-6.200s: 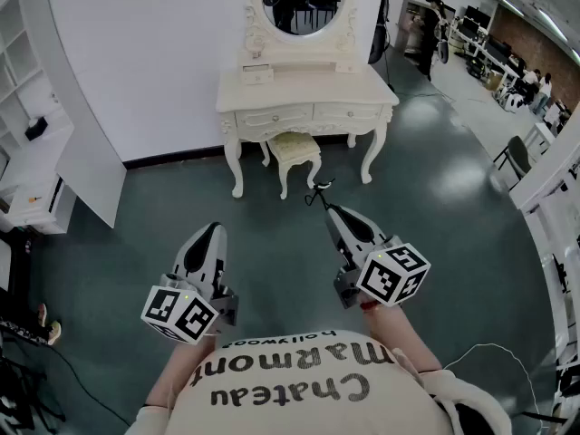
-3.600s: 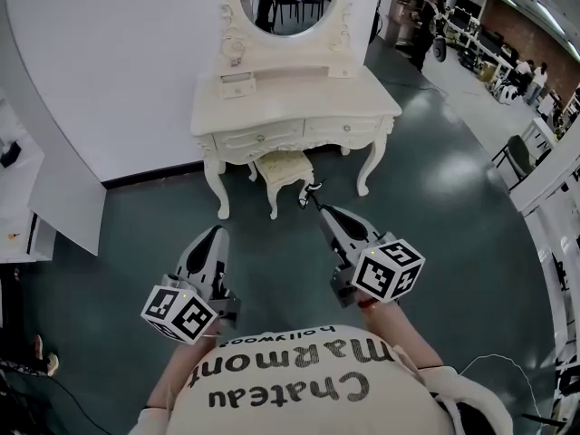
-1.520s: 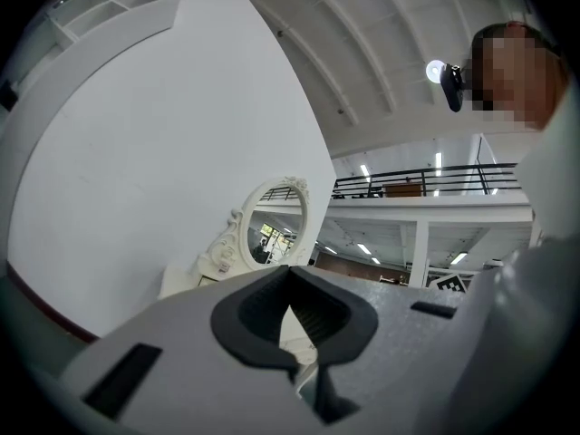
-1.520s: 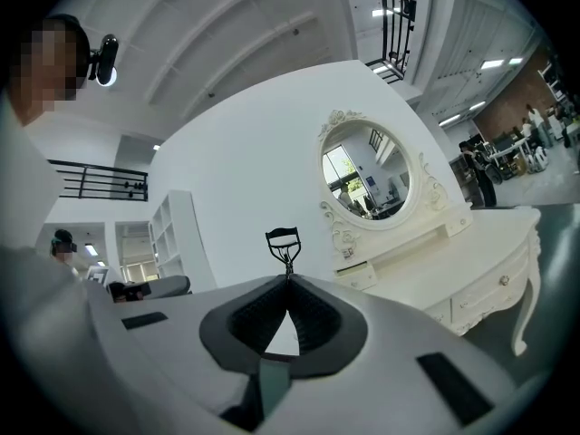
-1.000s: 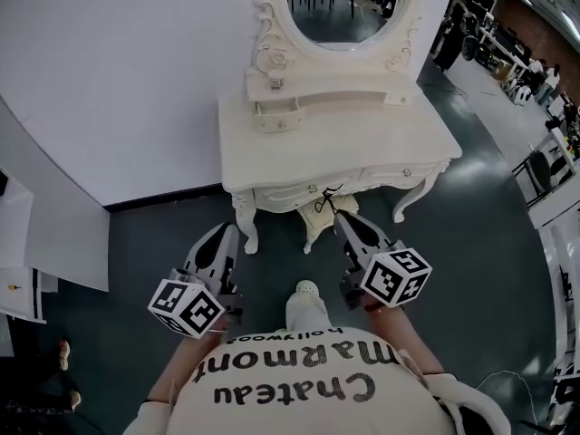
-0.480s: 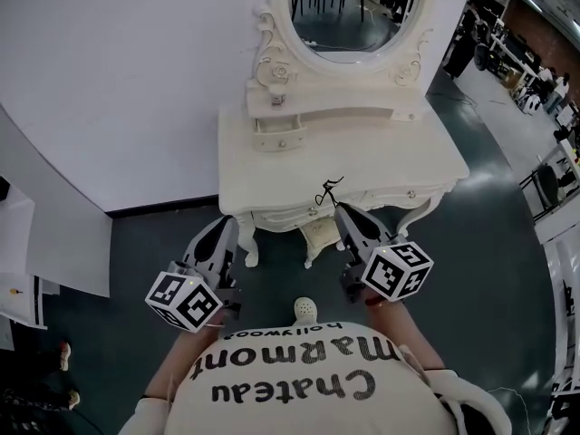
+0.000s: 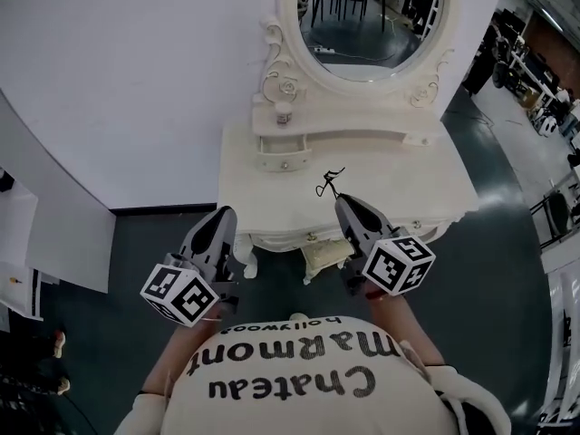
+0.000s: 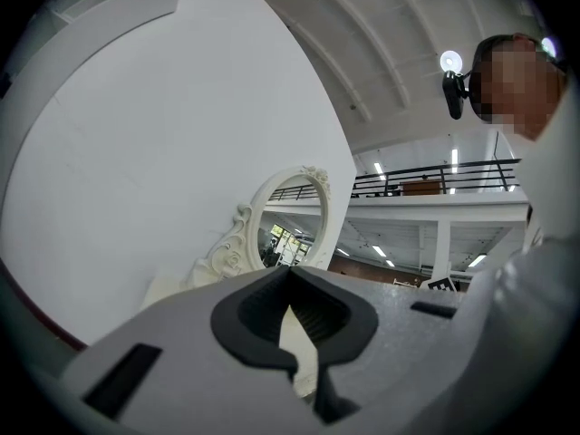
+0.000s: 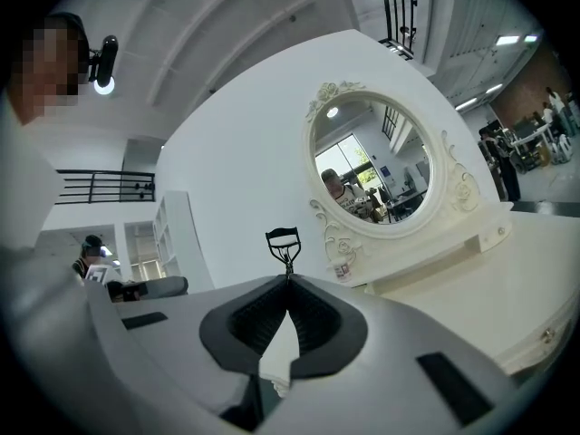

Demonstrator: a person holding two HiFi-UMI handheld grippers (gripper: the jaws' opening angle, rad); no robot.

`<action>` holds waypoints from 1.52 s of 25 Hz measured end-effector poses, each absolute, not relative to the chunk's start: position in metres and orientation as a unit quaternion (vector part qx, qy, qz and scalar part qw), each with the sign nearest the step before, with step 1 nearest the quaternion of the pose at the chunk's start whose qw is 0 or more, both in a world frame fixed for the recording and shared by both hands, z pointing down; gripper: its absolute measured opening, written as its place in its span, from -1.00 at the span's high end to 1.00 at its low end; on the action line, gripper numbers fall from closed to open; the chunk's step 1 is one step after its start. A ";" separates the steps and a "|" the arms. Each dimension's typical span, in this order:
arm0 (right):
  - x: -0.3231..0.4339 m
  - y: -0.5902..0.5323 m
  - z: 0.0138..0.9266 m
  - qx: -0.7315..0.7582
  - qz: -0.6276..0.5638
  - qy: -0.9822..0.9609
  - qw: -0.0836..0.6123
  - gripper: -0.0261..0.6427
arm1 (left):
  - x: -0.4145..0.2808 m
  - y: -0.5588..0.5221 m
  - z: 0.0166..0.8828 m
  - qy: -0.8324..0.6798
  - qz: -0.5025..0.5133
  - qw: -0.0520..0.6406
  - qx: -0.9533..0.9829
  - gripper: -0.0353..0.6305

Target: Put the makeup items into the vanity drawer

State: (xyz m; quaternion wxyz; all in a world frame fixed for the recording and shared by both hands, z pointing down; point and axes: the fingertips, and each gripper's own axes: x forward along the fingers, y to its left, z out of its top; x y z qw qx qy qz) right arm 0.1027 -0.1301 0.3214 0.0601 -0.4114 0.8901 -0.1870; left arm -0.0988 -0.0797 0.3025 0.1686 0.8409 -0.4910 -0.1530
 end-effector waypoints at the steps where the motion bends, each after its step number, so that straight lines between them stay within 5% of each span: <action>1: 0.105 -0.138 0.323 -0.408 -0.188 0.892 0.059 0.83 | -0.097 -0.085 0.303 -0.495 -0.154 0.168 0.838 0.87; 38: 0.066 -0.314 0.374 -0.344 -0.177 0.922 -0.031 0.83 | -0.122 -0.242 0.317 -0.541 -0.176 0.167 0.805 0.87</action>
